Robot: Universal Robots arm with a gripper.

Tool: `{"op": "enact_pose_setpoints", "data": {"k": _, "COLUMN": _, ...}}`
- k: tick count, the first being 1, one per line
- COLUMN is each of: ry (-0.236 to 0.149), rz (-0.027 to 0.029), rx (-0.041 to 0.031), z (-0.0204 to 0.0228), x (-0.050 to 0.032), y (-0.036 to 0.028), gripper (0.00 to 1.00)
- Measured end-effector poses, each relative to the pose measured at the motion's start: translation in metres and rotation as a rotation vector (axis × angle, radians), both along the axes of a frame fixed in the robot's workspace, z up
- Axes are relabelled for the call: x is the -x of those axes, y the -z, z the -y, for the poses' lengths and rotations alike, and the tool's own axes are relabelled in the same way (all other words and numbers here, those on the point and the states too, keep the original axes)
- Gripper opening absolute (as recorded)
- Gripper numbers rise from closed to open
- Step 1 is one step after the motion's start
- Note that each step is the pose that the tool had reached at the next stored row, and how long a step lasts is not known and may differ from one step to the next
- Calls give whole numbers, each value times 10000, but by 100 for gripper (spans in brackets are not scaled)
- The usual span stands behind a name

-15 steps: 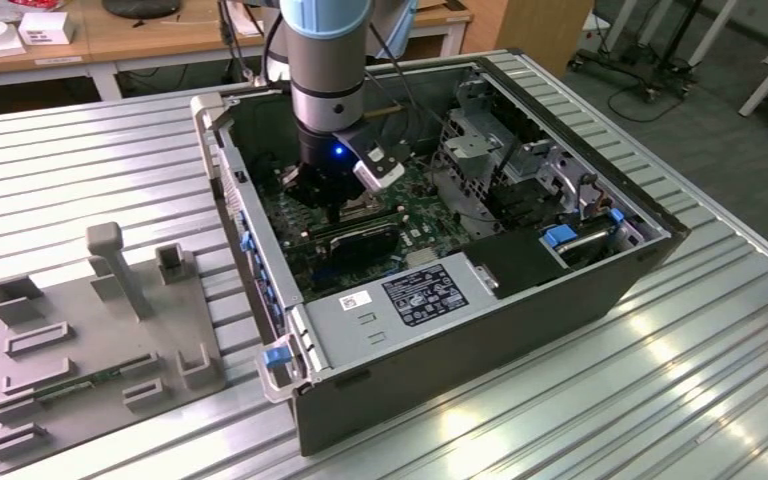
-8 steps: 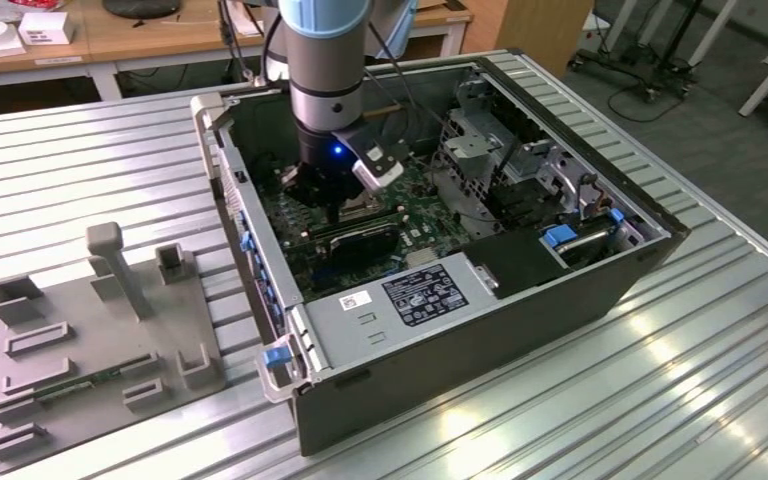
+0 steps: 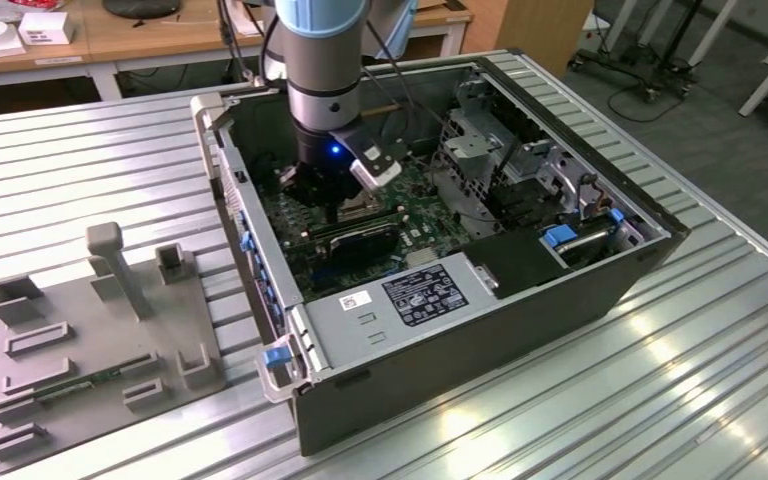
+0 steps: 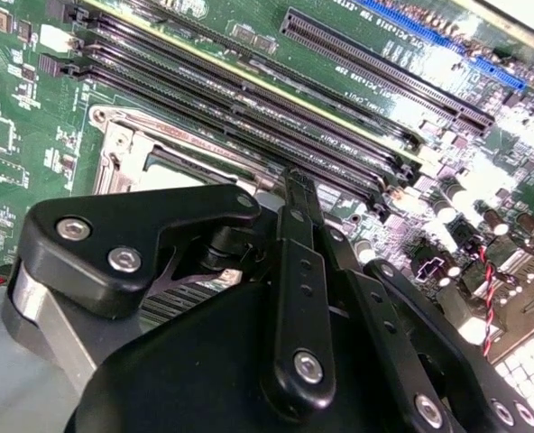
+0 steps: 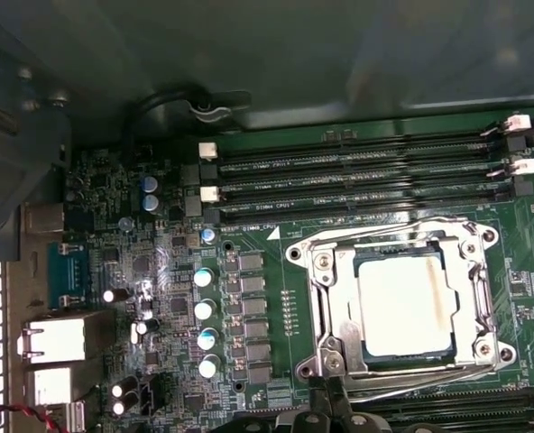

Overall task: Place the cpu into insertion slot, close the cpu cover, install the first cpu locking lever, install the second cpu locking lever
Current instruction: 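Install the second cpu locking lever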

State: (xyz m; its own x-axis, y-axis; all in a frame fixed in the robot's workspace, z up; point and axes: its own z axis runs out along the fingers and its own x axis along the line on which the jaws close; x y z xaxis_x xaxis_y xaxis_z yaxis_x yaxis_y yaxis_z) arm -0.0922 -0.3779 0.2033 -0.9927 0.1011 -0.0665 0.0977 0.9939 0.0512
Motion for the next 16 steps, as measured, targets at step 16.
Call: {"op": "enact_pose_setpoints", "data": {"k": 16, "ry": -6, "rz": 130, "rx": 3, "z": -62, "x": 9, "y": 30, "gripper": 11}}
